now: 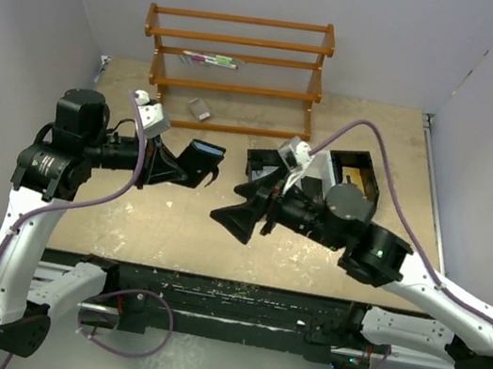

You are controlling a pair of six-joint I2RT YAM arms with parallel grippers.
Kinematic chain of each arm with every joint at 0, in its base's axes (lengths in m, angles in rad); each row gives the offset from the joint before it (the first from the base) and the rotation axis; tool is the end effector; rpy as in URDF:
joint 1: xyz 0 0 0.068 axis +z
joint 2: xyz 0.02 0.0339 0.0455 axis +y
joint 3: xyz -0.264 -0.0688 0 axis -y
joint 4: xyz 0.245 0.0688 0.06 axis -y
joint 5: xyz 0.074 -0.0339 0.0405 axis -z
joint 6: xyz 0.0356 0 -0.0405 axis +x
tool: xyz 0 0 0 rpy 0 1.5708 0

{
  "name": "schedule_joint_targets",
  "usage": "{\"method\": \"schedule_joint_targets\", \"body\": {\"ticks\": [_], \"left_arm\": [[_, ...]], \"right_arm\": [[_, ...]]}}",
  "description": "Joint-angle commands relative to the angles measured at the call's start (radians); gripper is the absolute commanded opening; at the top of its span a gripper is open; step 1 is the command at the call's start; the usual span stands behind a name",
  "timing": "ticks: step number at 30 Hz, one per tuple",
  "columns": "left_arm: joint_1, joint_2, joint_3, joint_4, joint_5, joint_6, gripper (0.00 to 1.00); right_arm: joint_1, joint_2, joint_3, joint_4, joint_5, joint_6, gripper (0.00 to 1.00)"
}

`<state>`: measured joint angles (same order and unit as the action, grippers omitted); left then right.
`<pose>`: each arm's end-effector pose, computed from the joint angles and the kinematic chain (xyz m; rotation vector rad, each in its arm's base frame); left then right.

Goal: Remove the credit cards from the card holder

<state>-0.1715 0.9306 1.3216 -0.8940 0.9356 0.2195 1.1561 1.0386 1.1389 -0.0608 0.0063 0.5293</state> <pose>0.1422 -0.0537 0.4282 0.9201 1.7429 -0.9270 0.0942 0.2134 0.4295 -0.5157 1.6091 1.3086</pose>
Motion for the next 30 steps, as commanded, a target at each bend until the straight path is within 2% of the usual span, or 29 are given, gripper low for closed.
{"method": "schedule_joint_targets", "body": {"ticks": [1,4,10,14,20,30], "left_arm": [[0.001,0.01,0.074,-0.05,0.181,0.031,0.0],[0.001,0.017,0.084,-0.069,0.228,0.033,0.0],[0.001,0.028,0.106,-0.132,0.276,0.057,0.0],[0.002,0.029,0.113,-0.167,0.301,0.078,0.0],[0.001,0.052,0.139,-0.229,0.41,0.081,0.0],[0.001,0.062,0.162,-0.253,0.507,0.039,0.0]], "right_arm": [[-0.117,-0.004,0.056,0.038,-0.299,-0.107,0.91],[-0.176,0.06,0.115,0.01,-0.387,-0.105,0.91],[-0.182,0.181,0.19,0.005,-0.455,-0.116,0.87],[-0.189,0.184,0.151,0.058,-0.506,-0.092,0.8],[-0.204,0.148,0.073,0.1,-0.603,-0.11,0.63],[-0.228,0.136,0.082,0.132,-0.69,-0.12,0.53]]}}
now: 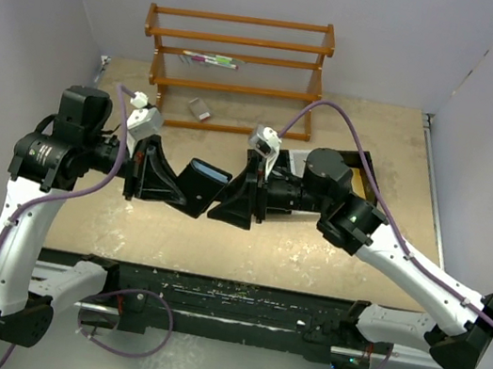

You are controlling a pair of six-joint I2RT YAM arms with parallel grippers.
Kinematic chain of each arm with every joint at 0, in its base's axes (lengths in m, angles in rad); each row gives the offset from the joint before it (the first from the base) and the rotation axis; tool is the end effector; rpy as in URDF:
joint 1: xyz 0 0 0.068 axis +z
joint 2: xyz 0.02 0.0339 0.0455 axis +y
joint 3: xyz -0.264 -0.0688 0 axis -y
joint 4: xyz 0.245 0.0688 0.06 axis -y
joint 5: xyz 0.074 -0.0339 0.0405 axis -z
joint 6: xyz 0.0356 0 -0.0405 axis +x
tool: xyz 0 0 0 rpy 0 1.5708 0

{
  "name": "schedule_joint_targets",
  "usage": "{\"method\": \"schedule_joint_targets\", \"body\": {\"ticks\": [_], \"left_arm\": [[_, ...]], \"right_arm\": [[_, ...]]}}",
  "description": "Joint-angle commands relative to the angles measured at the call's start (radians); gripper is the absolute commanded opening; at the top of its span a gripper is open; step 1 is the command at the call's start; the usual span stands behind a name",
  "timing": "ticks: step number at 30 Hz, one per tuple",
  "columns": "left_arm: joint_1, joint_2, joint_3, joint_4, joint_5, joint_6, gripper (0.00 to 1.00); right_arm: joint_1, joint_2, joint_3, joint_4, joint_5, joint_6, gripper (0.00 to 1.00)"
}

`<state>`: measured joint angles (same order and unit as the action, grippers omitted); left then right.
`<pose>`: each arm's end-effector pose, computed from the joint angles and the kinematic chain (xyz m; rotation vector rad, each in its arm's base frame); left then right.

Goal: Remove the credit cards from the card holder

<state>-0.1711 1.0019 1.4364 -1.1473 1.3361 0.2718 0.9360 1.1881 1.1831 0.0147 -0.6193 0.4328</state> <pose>0.1291 -0.0574 0.4397 1.0550 1.6539 -1.4117 0.1433 0.2294 0.4182 -0.9576 1.5136 1.5105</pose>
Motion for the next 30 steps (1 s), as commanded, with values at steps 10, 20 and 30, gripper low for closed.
{"method": "schedule_joint_targets", "body": {"ticks": [10,20,30], "left_arm": [[0.001,-0.006,0.032,-0.006,0.186,-0.052,0.0],[0.001,0.011,0.016,0.003,0.213,-0.061,0.0],[0.001,0.01,0.006,0.087,0.326,-0.192,0.0]], "right_arm": [[-0.009,-0.013,0.084,0.061,-0.155,-0.029,0.46],[-0.002,0.029,0.127,0.151,-0.155,0.017,0.45],[-0.002,-0.014,0.057,0.261,-0.252,0.073,0.33]]}}
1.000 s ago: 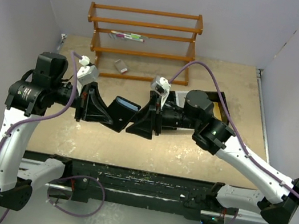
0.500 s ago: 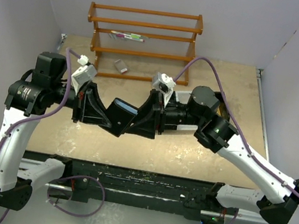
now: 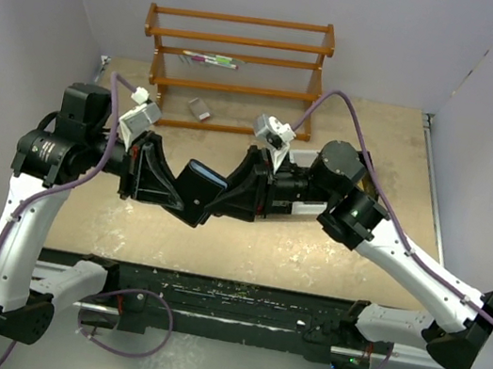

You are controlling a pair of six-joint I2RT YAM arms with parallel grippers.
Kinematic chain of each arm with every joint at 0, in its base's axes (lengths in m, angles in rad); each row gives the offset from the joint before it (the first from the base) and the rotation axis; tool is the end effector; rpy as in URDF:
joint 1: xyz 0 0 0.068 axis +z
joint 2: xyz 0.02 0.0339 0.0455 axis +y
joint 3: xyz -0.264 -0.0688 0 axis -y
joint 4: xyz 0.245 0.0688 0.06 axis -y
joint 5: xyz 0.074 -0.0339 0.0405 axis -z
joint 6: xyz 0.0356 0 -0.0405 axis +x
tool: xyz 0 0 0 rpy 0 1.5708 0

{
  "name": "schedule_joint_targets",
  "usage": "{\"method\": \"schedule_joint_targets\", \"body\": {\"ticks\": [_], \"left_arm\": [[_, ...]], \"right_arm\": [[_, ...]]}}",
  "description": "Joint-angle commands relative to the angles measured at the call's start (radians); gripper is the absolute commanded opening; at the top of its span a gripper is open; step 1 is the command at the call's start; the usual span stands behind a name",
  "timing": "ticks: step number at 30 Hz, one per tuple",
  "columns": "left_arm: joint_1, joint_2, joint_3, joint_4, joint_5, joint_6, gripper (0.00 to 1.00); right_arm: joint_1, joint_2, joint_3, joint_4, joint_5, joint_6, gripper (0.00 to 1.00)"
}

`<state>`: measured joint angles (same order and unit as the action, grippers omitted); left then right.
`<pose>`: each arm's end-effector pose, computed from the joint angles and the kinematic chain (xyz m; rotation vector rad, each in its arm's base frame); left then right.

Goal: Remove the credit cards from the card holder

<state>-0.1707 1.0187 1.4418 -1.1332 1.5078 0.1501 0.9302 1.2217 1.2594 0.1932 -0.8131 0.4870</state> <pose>0.1301 -0.0585 0.4439 1.0303 1.6169 -1.6614 0.1395 0.2304 0.4533 -1.0888 1.2428 1.6671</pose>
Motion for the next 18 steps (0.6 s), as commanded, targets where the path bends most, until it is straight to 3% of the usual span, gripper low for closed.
{"method": "schedule_joint_targets", "body": {"ticks": [1,9,18], "left_arm": [[0.0,-0.011,0.0,0.092,0.157,-0.086,0.0],[0.0,-0.051,-0.038,0.249,0.16,-0.235,0.0],[0.0,-0.066,-0.054,0.271,0.163,-0.254,0.0]], "right_arm": [[0.004,-0.059,-0.025,0.07,-0.06,0.012,0.33],[0.003,-0.083,-0.023,0.053,-0.102,0.021,0.3],[0.002,-0.038,0.026,0.026,-0.03,0.022,0.22]]}}
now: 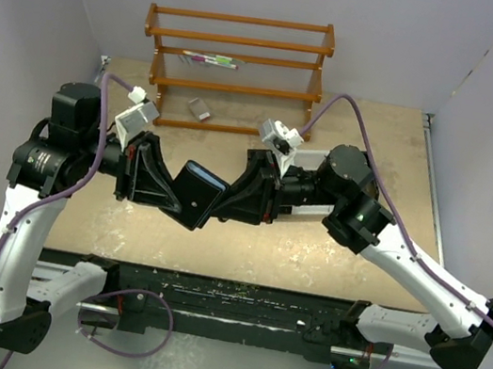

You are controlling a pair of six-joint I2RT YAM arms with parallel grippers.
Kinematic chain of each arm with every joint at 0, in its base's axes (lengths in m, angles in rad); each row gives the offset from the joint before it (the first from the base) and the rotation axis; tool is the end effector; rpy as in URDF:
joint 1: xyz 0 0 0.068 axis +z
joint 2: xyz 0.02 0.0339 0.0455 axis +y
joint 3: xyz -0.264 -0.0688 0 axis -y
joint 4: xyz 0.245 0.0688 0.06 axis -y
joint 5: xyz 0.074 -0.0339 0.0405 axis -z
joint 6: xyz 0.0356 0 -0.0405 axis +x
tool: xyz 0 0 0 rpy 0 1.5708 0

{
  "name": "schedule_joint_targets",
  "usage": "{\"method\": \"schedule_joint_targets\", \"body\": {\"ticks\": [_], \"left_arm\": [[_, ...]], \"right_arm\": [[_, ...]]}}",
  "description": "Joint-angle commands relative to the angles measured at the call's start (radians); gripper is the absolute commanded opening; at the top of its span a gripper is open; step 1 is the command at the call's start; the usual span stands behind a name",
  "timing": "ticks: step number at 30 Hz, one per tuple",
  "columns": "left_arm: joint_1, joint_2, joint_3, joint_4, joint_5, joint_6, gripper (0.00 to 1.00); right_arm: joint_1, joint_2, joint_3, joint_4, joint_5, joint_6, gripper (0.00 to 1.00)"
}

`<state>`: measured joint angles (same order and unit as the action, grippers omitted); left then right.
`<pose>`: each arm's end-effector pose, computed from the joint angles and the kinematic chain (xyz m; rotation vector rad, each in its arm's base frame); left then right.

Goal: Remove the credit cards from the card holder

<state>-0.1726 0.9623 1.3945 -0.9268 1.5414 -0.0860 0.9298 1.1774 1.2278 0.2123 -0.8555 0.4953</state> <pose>0.1244 -0.0578 0.4516 1.0240 1.6027 -1.7112 0.1306 0.2200 0.4549 -1.1249 1.1984 1.6921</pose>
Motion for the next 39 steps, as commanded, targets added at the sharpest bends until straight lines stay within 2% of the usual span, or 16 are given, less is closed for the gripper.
{"method": "schedule_joint_targets", "body": {"ticks": [1,5,9,10,11,14,16,18,20,21,26,30,36,39], "left_arm": [[0.002,-0.01,-0.013,0.065,0.126,-0.016,0.0],[0.002,-0.011,-0.034,0.077,0.115,-0.01,0.0],[0.002,-0.006,-0.035,0.08,0.109,-0.004,0.0],[0.002,-0.003,-0.033,0.082,0.105,-0.004,0.08],[0.002,-0.001,-0.03,0.082,0.098,-0.004,0.18],[0.002,-0.002,-0.016,0.059,-0.012,0.048,0.64],[0.002,-0.004,0.016,-0.008,-0.223,0.157,0.76],[0.002,-0.033,0.008,0.044,-0.44,0.185,0.81],[0.002,-0.066,-0.022,0.087,-0.581,0.224,0.96],[0.002,-0.077,-0.04,0.1,-0.604,0.248,1.0],[0.002,-0.06,-0.062,0.065,-0.634,0.325,0.99],[0.002,-0.089,-0.105,0.094,-0.624,0.335,0.98],[0.002,-0.133,-0.151,0.075,-0.711,0.432,0.79],[0.003,-0.138,-0.14,0.04,-0.692,0.462,0.71]], "right_arm": [[0.004,0.009,0.062,0.015,0.031,0.009,0.22],[0.004,0.006,0.043,0.063,0.036,0.043,0.22],[0.004,0.005,0.04,0.04,0.101,0.045,0.05],[0.004,0.005,0.042,0.027,0.127,0.042,0.0],[0.004,0.005,0.047,0.008,0.151,0.039,0.0],[0.004,0.01,0.071,-0.071,0.245,0.026,0.0],[0.005,0.017,0.098,-0.139,0.349,0.028,0.0],[0.008,0.027,0.118,-0.208,0.464,0.041,0.0],[0.015,0.045,0.141,-0.277,0.57,0.057,0.0],[0.024,0.059,0.158,-0.316,0.613,0.057,0.0],[0.156,0.147,0.271,-0.496,0.864,0.013,0.0],[0.19,0.19,0.313,-0.545,0.94,0.011,0.0],[0.19,0.162,0.278,-0.508,0.918,0.004,0.0],[0.19,0.148,0.257,-0.505,0.919,-0.001,0.0]]}}
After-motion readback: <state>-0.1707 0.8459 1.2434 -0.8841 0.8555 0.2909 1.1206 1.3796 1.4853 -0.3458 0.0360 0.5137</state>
